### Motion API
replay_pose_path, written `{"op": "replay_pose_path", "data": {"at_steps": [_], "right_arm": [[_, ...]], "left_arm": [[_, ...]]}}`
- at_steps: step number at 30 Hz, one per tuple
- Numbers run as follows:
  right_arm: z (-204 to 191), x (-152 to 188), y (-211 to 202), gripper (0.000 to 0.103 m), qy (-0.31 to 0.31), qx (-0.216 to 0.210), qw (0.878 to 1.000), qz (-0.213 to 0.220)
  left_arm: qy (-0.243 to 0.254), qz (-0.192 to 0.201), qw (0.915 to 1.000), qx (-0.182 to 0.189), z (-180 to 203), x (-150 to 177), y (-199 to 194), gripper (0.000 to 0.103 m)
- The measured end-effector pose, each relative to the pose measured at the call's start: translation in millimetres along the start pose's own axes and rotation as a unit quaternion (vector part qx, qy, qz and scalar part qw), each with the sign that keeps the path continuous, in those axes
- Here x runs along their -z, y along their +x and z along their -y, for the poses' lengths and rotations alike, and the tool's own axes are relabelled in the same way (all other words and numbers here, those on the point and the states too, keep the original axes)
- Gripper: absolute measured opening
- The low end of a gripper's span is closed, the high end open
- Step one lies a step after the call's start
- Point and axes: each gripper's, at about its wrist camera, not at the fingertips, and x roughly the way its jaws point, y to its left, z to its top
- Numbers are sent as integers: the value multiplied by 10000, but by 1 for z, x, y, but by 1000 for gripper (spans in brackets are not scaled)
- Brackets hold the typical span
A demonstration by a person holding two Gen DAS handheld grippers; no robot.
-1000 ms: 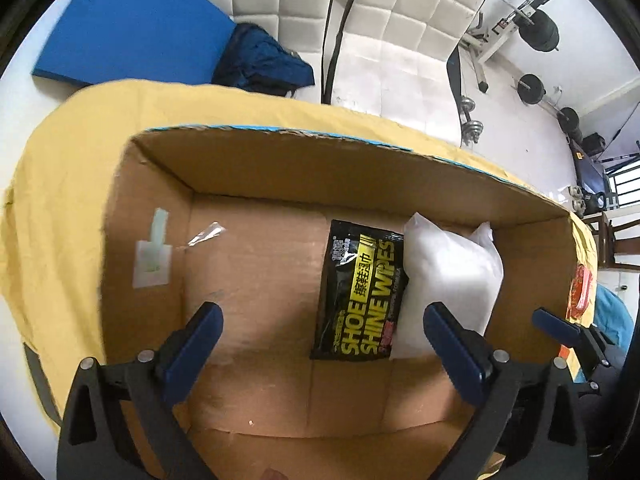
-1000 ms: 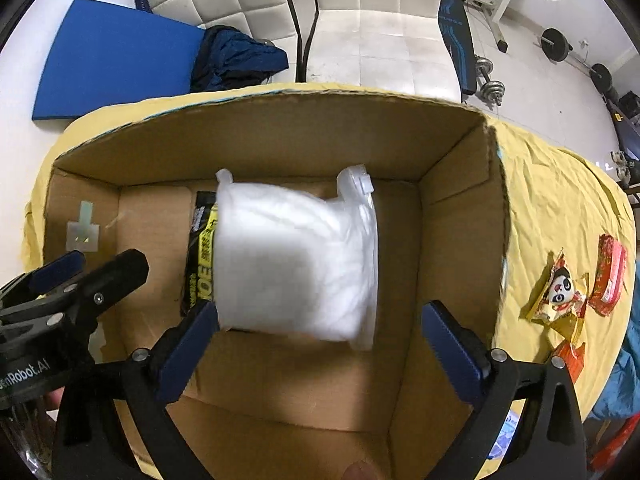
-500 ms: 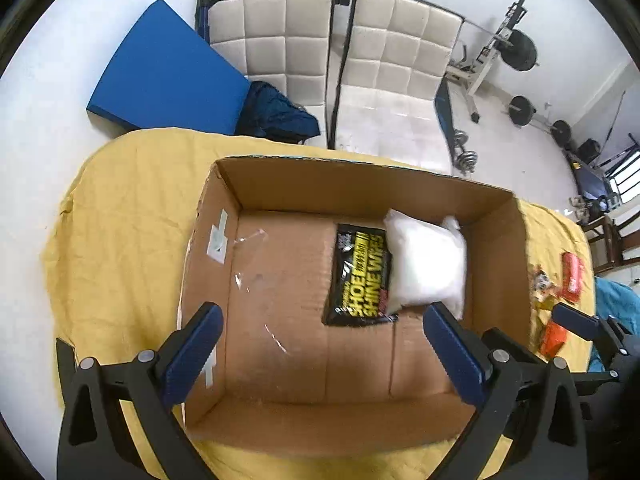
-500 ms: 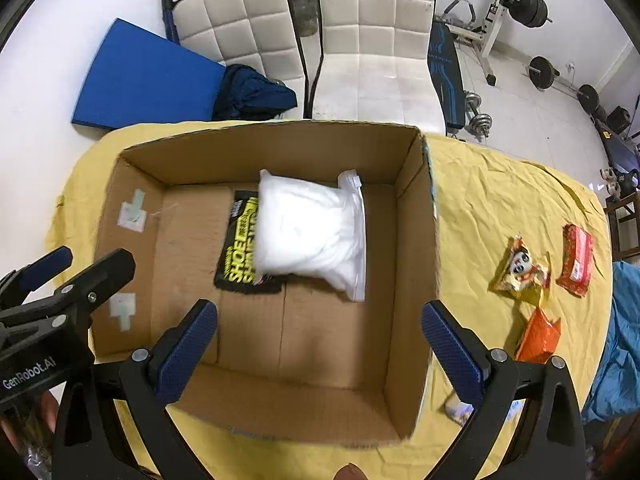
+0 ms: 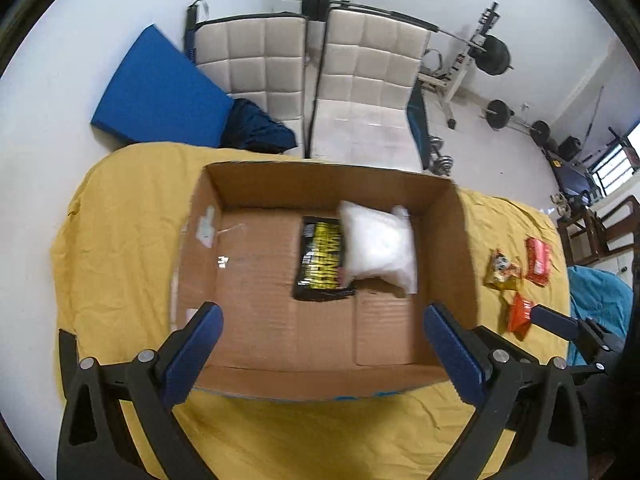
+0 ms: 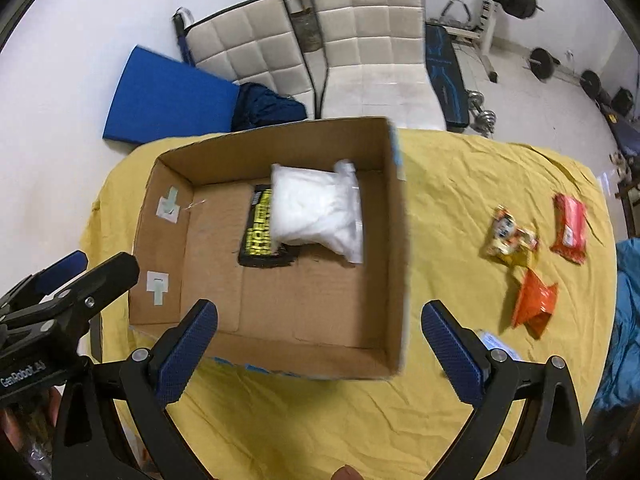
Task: Organize soft objects
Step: 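Grasp the yellow panda bag with the left tool while the right tool grasps the red packet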
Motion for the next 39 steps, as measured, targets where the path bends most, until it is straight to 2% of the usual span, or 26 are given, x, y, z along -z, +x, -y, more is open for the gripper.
{"op": "replay_pose_path", "data": {"at_steps": [4, 8, 11, 18, 22, 25, 31, 34, 39], "right_arm": [[56, 6, -17, 103, 375, 25, 9993, 27], [130, 7, -30, 103, 822, 265, 9963, 37], [199, 5, -35, 103, 1183, 502, 9917, 25], [326, -12, -21, 103, 1659, 800, 9828, -152], [383, -30, 9, 103, 1807, 724, 9802, -353], [412, -43, 39, 103, 1875, 605, 9790, -525], [435, -64, 101, 103, 1888, 460, 9770, -875], [438, -68, 123, 103, 1882, 446, 9757, -1034], [440, -72, 146, 103, 1869, 383, 9743, -1198]], "left_arm": [[193, -1, 9996, 192, 44, -3, -4, 103], [493, -112, 9981, 339, 104, -10, 7, 103], [715, -361, 9956, 488, 154, -19, 27, 103], [1277, -1191, 9819, 733, 272, -37, 115, 103], [1579, -1641, 9724, 505, 318, -41, 177, 103], [1637, -1979, 9658, 354, 334, -39, 222, 103], [1611, -2482, 9549, 230, 349, -29, 286, 103], [1320, -2688, 9531, 433, 351, -27, 306, 100], [1310, -2634, 9551, 347, 356, -22, 318, 90]]}}
